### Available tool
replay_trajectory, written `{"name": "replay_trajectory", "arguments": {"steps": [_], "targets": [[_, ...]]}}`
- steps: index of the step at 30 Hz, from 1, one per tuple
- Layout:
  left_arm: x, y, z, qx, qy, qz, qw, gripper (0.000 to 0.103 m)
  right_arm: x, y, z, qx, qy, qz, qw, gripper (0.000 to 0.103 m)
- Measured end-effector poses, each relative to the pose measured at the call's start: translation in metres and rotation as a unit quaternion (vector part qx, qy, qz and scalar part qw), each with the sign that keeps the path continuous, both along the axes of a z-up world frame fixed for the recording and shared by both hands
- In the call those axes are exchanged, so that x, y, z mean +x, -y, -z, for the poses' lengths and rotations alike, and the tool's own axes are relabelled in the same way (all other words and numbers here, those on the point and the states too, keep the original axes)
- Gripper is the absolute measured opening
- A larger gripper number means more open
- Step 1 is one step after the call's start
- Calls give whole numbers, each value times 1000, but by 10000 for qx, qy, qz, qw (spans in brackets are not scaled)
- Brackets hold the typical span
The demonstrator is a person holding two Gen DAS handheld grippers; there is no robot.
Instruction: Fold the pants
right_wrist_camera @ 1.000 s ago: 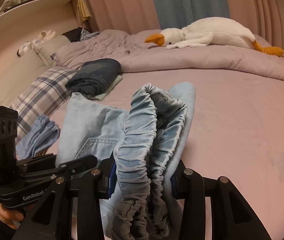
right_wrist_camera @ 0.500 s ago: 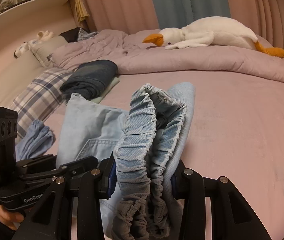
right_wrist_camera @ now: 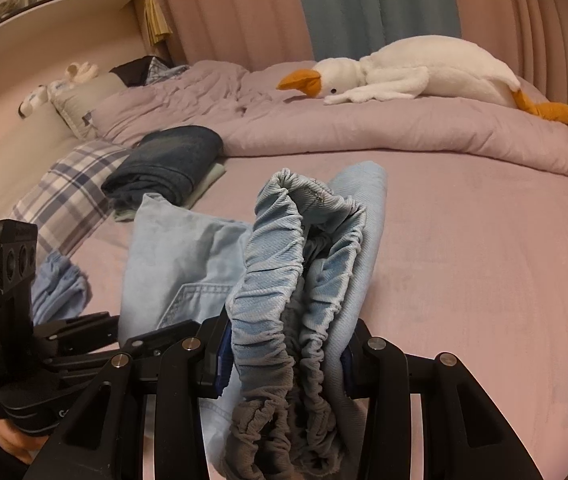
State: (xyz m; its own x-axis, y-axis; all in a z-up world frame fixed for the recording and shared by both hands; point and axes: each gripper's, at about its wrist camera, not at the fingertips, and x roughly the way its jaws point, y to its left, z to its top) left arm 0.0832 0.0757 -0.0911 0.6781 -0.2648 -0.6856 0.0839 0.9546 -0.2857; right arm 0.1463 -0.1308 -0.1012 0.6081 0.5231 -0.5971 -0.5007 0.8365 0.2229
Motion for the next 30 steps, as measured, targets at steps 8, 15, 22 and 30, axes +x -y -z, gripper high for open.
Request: {"name": "replay_trajectory", "arguments": {"steps": [8, 15, 22, 30], "targets": [[17, -1, 4, 48, -37, -3, 10000, 25, 15, -2, 3, 47, -44, 15, 10000, 43], [32, -3, 12, 71, -150, 6, 9999, 25, 29, -2, 9, 95, -155, 35, 9998, 43], [46, -9, 25, 205, -331, -37, 9992, 25, 46, 1, 23, 164, -466, 71, 9988, 43], [51, -26, 44, 386, -572, -272, 9972, 35, 66, 17, 47, 308, -1035, 331, 9936, 43]]}}
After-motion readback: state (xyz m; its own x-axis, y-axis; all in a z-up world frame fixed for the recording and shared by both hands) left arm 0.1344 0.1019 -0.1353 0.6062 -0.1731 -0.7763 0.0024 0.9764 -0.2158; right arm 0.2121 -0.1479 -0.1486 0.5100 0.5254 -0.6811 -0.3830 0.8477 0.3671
